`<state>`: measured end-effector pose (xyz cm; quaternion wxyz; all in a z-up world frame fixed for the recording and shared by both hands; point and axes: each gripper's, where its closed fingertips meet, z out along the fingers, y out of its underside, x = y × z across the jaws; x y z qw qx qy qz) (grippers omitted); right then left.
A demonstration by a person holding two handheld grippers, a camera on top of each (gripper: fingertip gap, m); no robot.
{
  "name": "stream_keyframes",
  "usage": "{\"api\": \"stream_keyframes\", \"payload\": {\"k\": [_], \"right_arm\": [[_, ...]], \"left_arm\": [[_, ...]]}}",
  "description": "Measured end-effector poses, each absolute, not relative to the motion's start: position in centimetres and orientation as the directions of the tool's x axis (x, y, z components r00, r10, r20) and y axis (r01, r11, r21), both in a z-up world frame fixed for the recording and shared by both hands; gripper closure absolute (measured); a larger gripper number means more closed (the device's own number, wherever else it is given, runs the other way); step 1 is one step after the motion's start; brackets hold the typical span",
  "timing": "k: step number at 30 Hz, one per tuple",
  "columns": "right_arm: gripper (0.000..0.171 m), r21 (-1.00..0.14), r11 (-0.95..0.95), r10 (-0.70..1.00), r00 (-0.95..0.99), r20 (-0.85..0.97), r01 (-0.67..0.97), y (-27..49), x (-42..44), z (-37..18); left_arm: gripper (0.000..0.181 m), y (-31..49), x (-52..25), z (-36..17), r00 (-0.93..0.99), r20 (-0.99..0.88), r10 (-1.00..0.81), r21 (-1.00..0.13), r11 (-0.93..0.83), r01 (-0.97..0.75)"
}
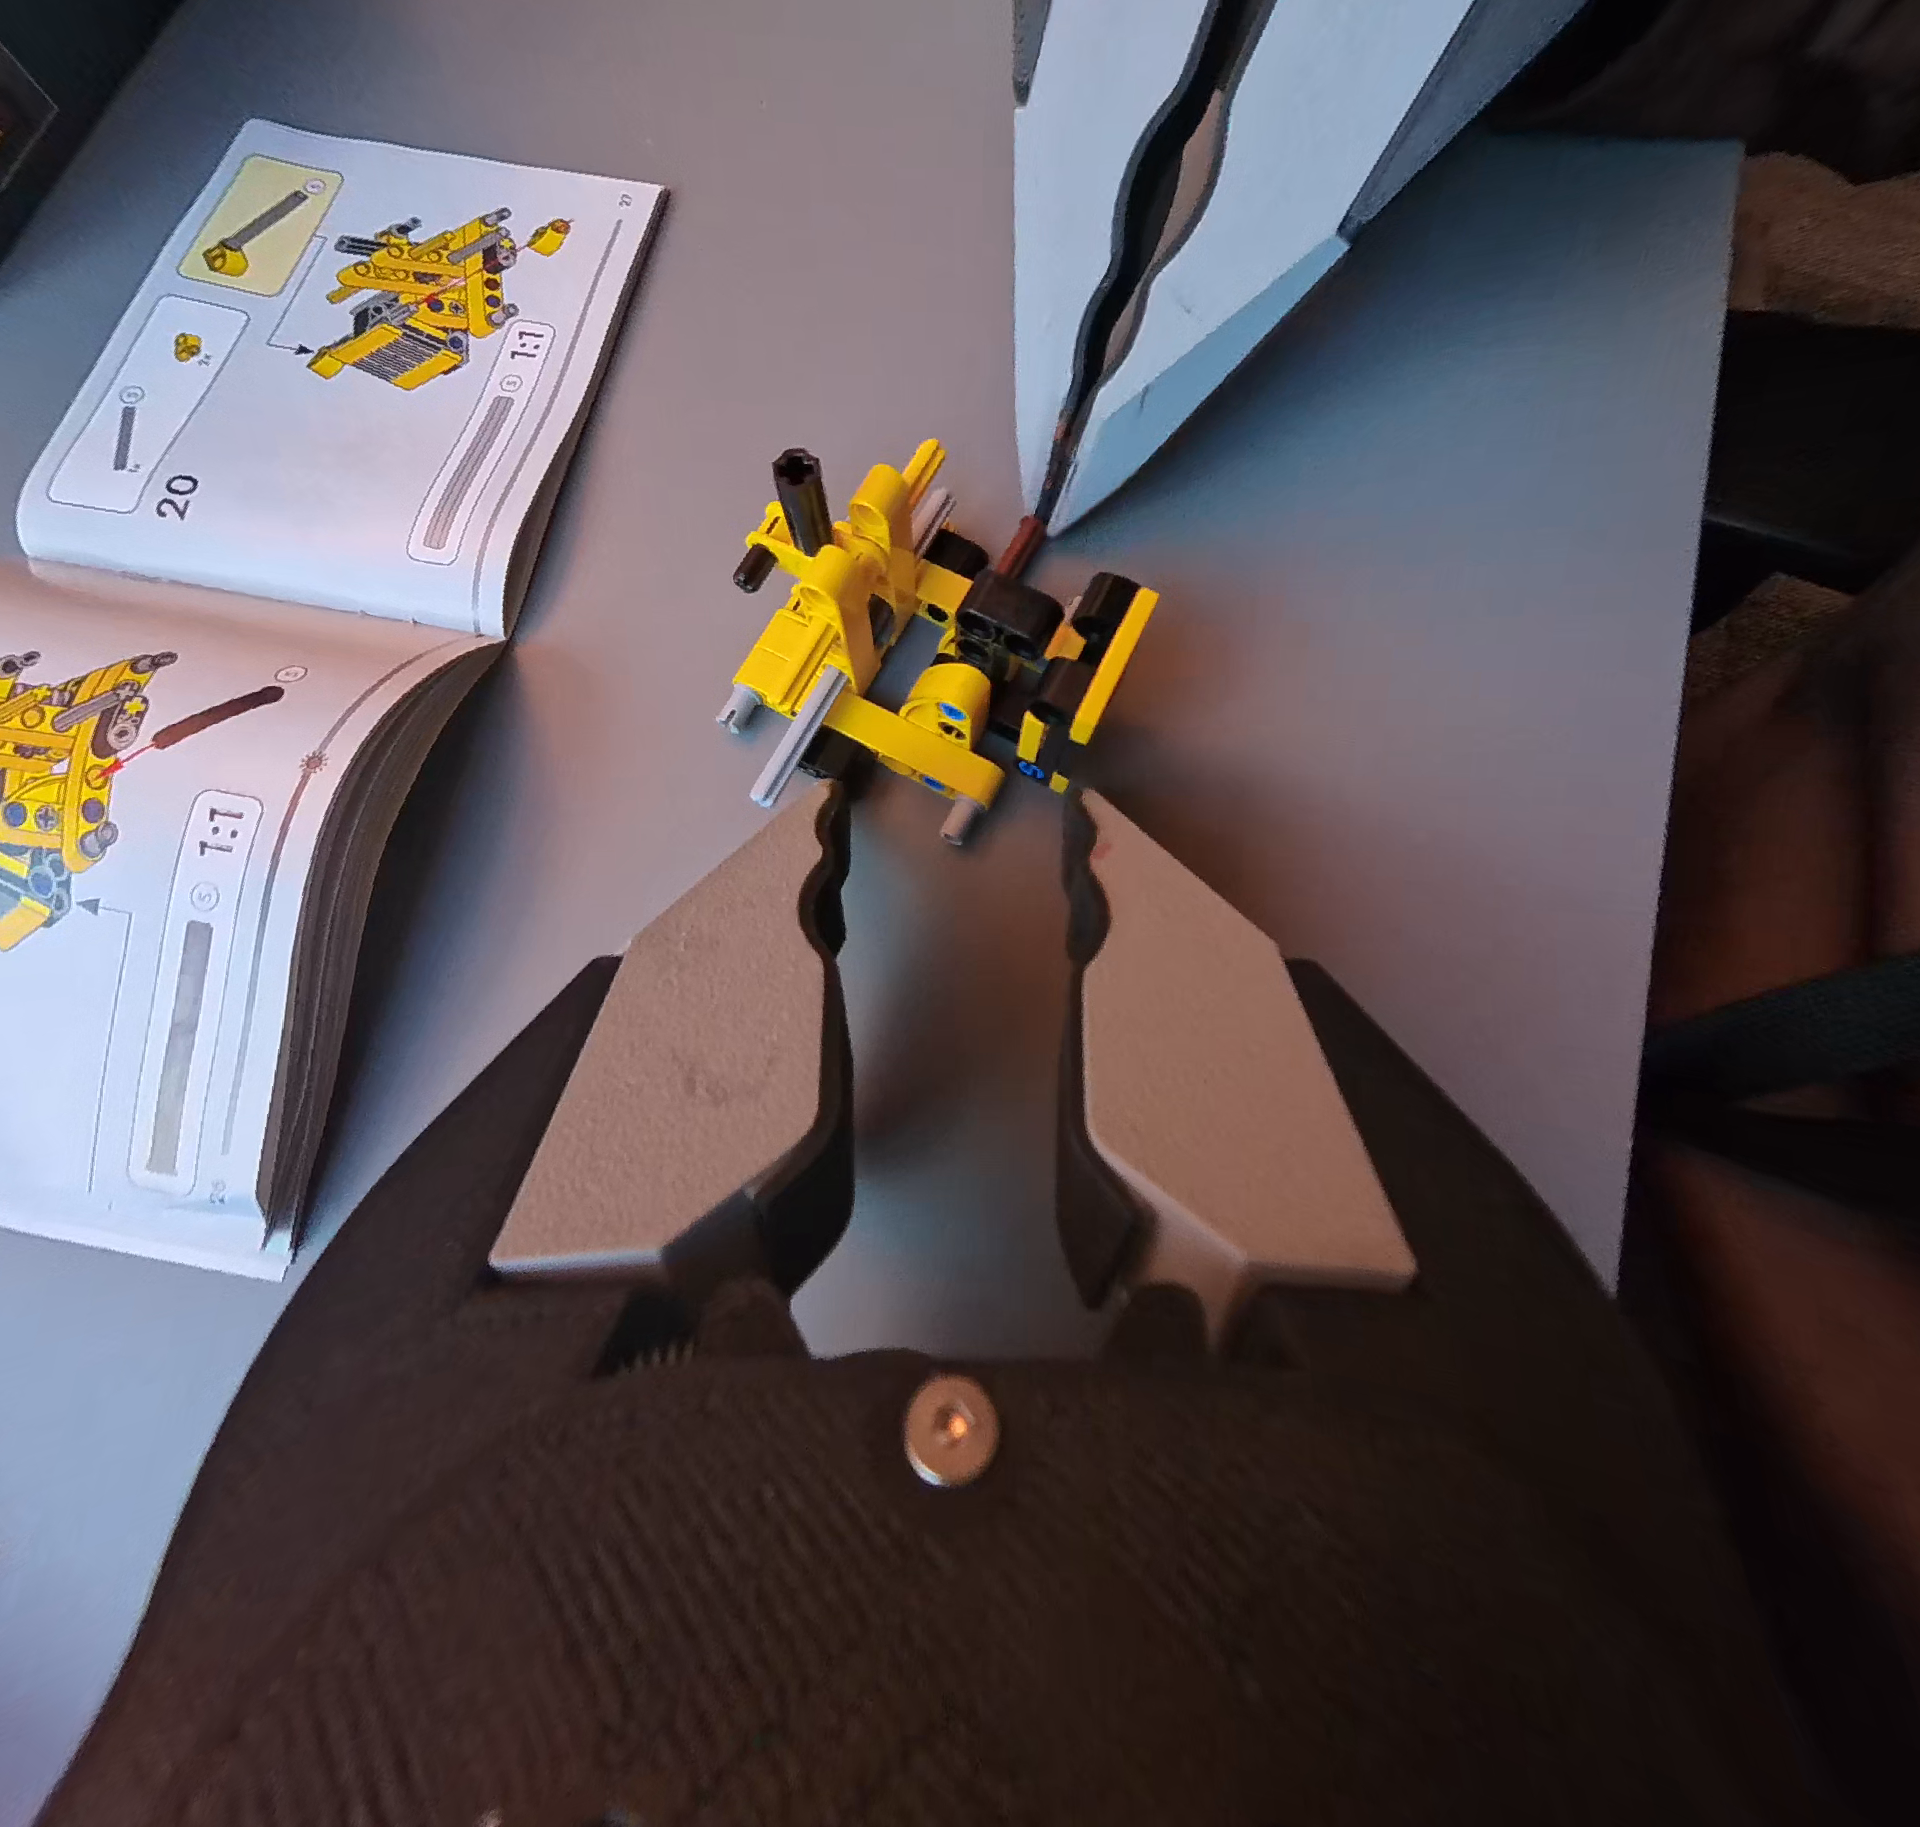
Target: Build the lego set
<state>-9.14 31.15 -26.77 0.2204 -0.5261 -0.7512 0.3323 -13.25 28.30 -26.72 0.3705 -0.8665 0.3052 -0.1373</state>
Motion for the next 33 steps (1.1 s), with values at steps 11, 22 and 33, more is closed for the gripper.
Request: {"api": "stream_keyframes", "payload": {"k": [11,22,33], "right_arm": [[0.171,-0.722,0.278,0.892,-0.449,-0.051,0.634,31.11,-9.25,-26.8],[0.171,-0.703,0.344,0.884,-0.467,0.018,0.623,31.1,-9.85,-26.83],[0.171,-0.718,0.397,0.863,-0.498,0.082,0.571,31.04,-10.1,-26.78]], "left_arm": [[0.143,28.47,-13.19,-26.73,0.772,0.006,-0.635,-0.725,-0.535,-0.434],[0.144,28.49,-13.36,-26.72,0.779,-0.013,-0.627,-0.722,-0.533,-0.441],[0.144,28.48,-13.52,-26.73,0.785,-0.021,-0.619,-0.72,-0.535,-0.441]]}}
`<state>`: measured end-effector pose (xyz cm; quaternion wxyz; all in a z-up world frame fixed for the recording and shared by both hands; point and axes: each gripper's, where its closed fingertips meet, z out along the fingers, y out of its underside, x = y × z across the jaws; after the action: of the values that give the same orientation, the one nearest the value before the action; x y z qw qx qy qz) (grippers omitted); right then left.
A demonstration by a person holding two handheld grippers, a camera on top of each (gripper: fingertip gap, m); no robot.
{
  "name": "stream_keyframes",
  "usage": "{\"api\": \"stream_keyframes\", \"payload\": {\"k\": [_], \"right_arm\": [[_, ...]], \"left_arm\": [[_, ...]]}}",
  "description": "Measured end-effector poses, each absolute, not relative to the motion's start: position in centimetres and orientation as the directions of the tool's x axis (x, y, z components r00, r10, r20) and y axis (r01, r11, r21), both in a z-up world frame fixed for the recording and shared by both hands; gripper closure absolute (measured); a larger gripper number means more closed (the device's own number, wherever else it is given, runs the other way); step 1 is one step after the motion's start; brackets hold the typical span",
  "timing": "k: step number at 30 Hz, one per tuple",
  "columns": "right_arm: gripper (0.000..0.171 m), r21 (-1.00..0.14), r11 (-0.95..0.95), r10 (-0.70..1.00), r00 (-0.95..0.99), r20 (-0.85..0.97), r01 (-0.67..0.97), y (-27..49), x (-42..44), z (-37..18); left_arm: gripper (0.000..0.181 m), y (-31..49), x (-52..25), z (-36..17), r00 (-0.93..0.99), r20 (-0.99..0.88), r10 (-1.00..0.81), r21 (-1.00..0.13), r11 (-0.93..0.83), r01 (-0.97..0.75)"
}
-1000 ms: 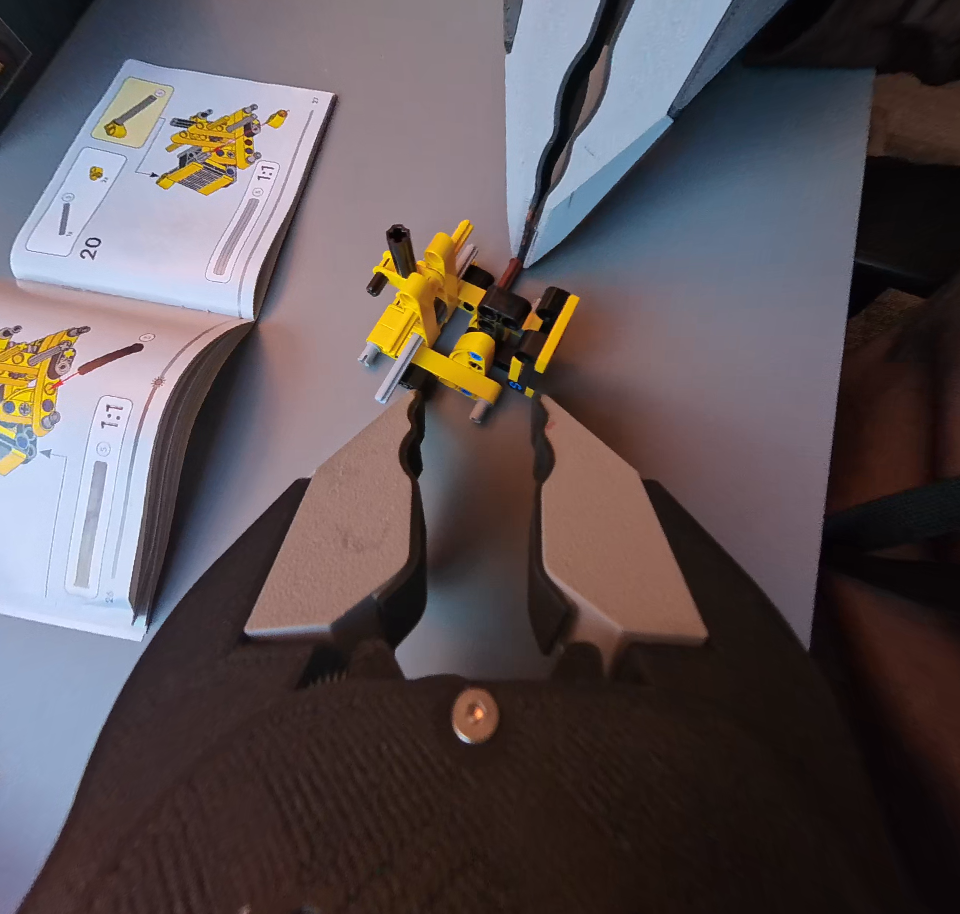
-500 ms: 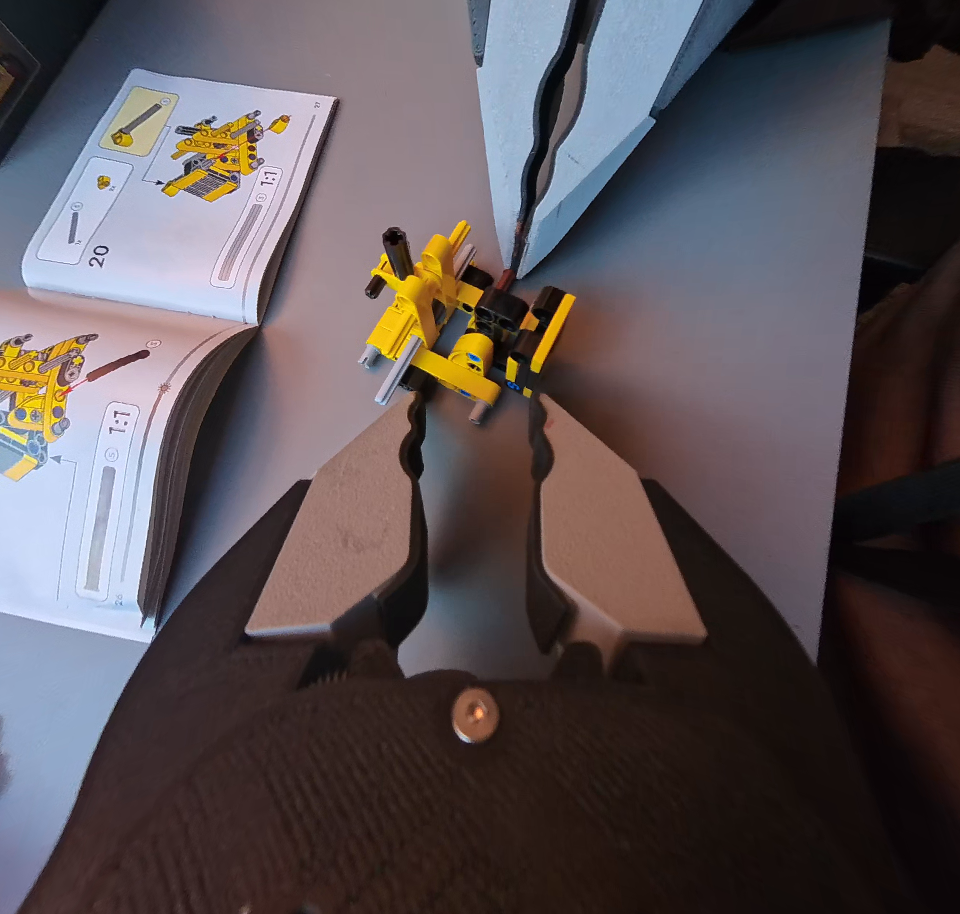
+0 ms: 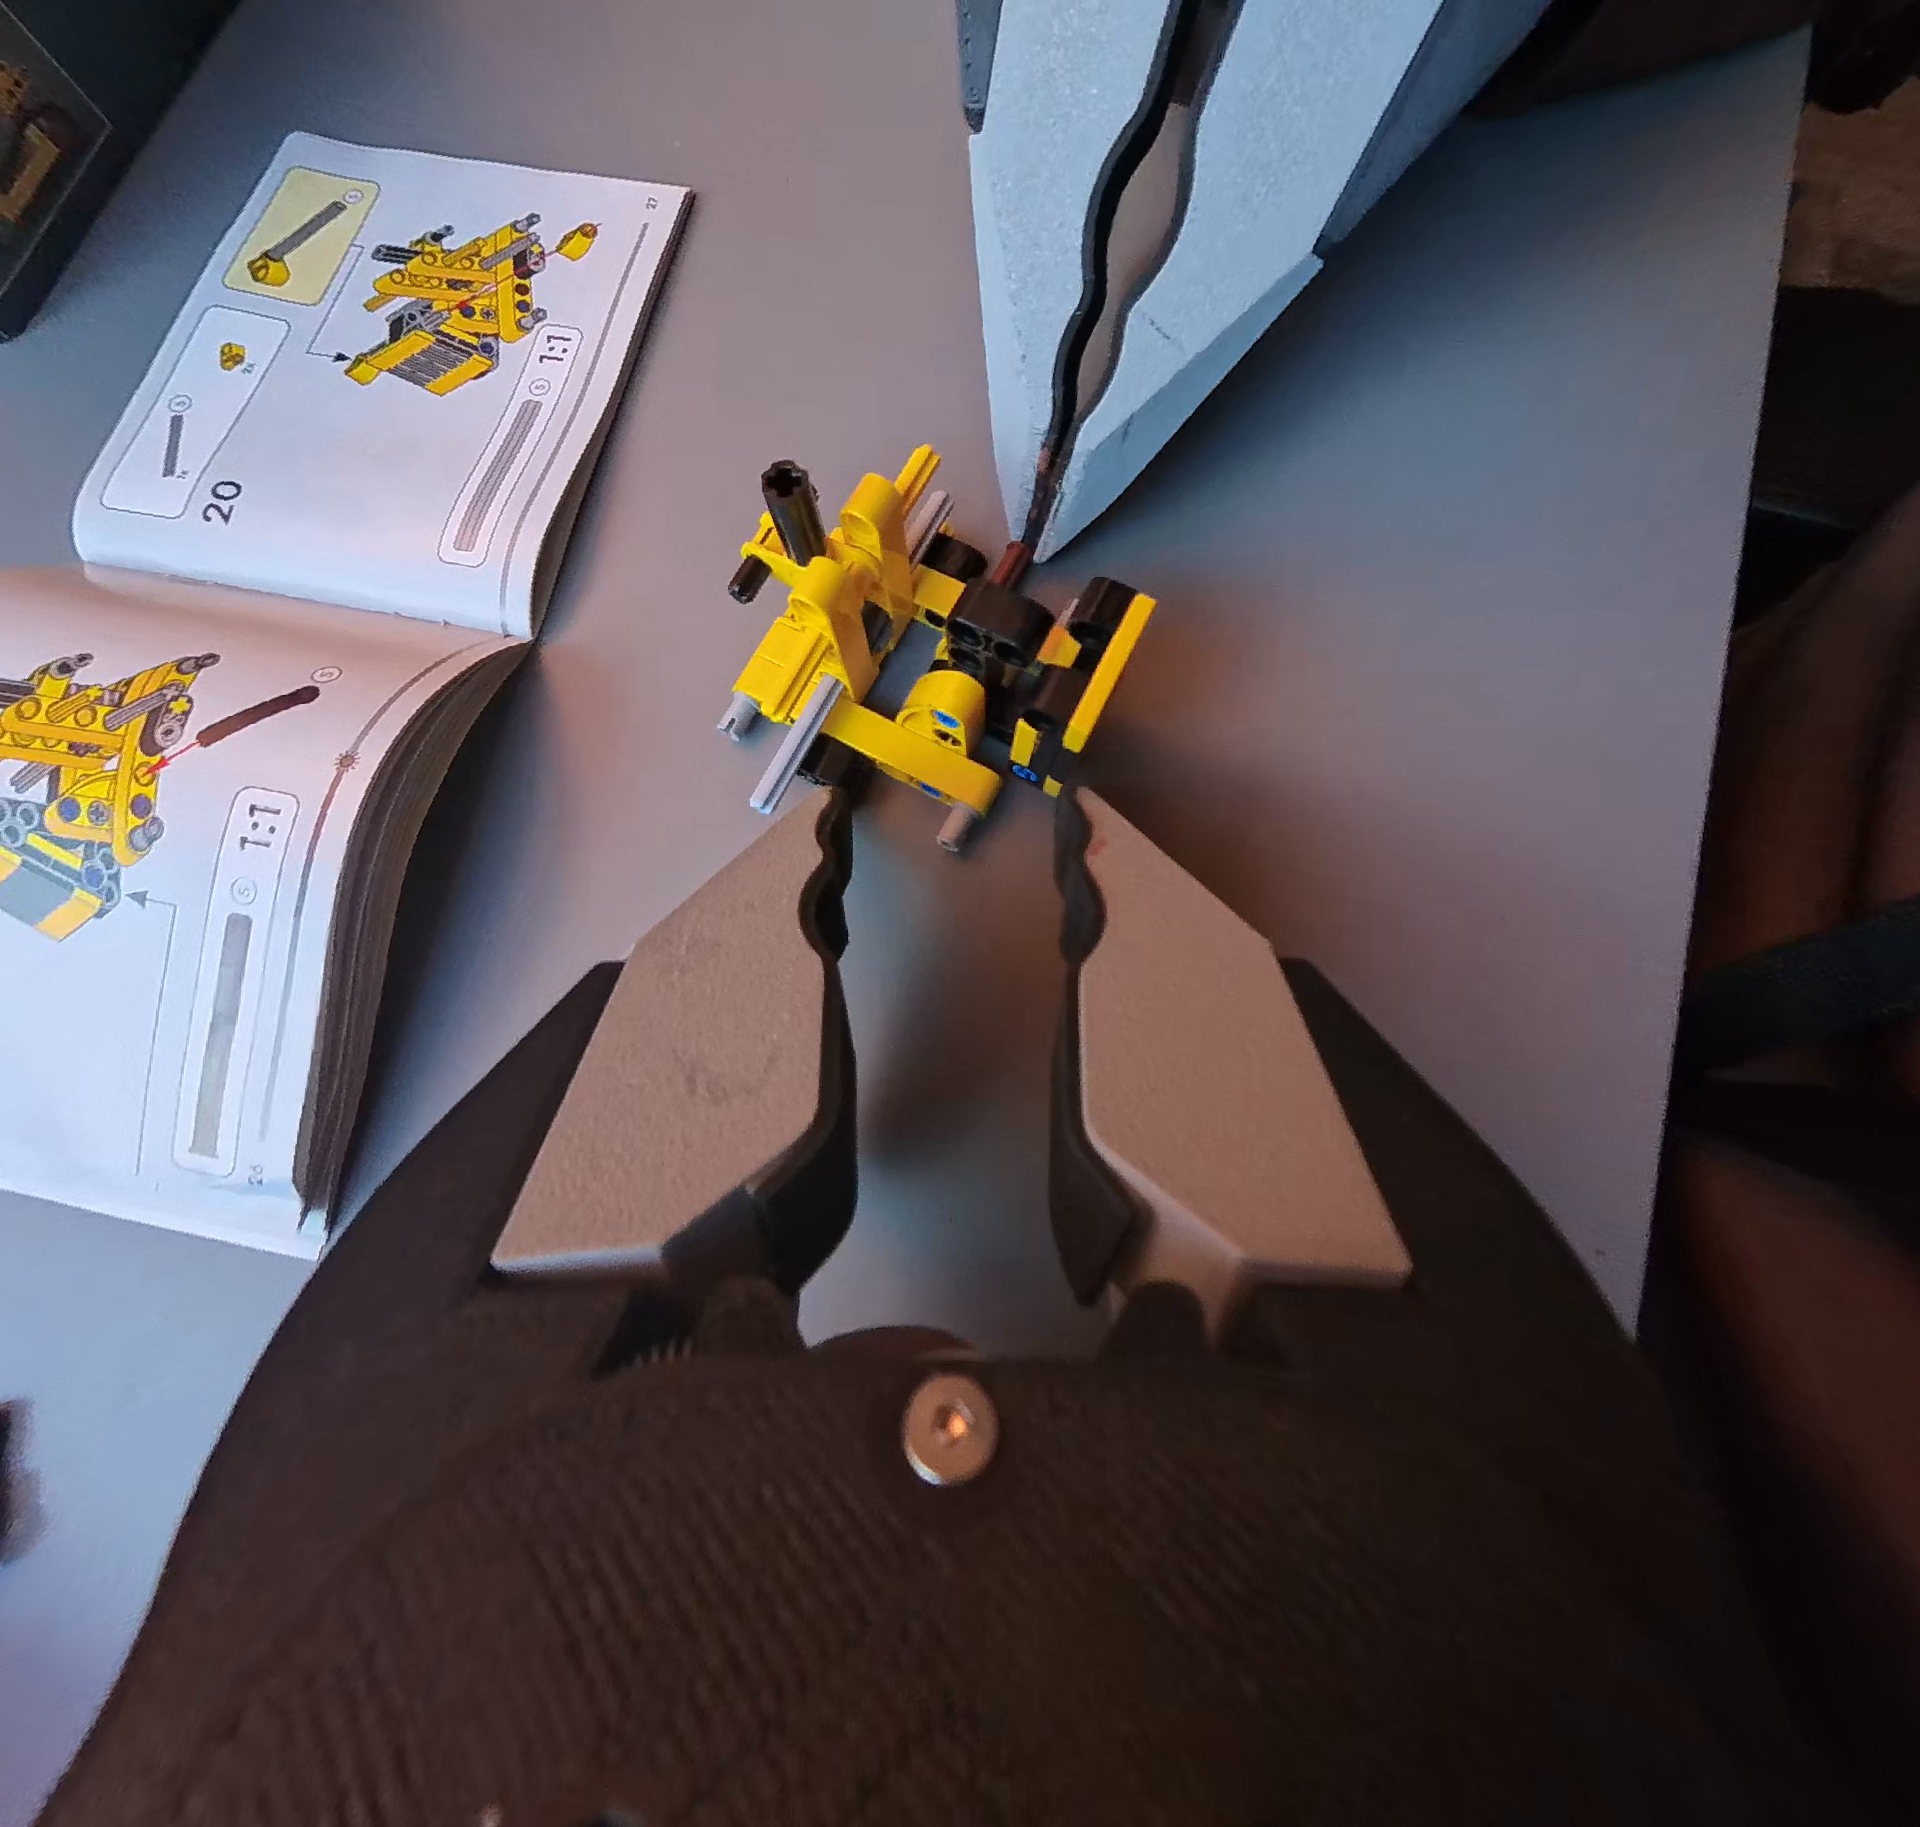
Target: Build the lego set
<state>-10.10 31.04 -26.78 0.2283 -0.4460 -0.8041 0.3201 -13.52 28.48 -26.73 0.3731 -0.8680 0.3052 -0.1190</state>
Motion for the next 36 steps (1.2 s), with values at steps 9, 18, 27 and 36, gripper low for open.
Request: {"api": "stream_keyframes", "payload": {"k": [9,18,27,36], "right_arm": [[0.171,-0.734,0.366,0.868,-0.495,0.047,0.572,30.9,-10.7,-26.8],[0.171,-0.792,0.31,0.878,-0.479,0.026,0.527,31.3,-10.4,-25.5],[0.171,-0.839,0.228,0.906,-0.423,-0.003,0.494,33.7,-9.9,-24.3],[0.155,-0.867,0.185,0.908,-0.417,-0.029,0.462,34.7,-9.8,-23.5]], "left_arm": [[0.153,28.8,-13.3,-26.7,0.766,-0.003,-0.643,-0.727,-0.525,-0.443],[0.142,28.5,-12.9,-26.6,0.746,0.05,-0.665,-0.731,-0.533,-0.426],[0.138,28.0,-12.7,-26.4,0.722,0.14,-0.677,-0.735,-0.56,-0.382],[0.147,26.9,-14.1,-26.4,0.726,0.155,-0.67,-0.733,-0.57,-0.37]]}}
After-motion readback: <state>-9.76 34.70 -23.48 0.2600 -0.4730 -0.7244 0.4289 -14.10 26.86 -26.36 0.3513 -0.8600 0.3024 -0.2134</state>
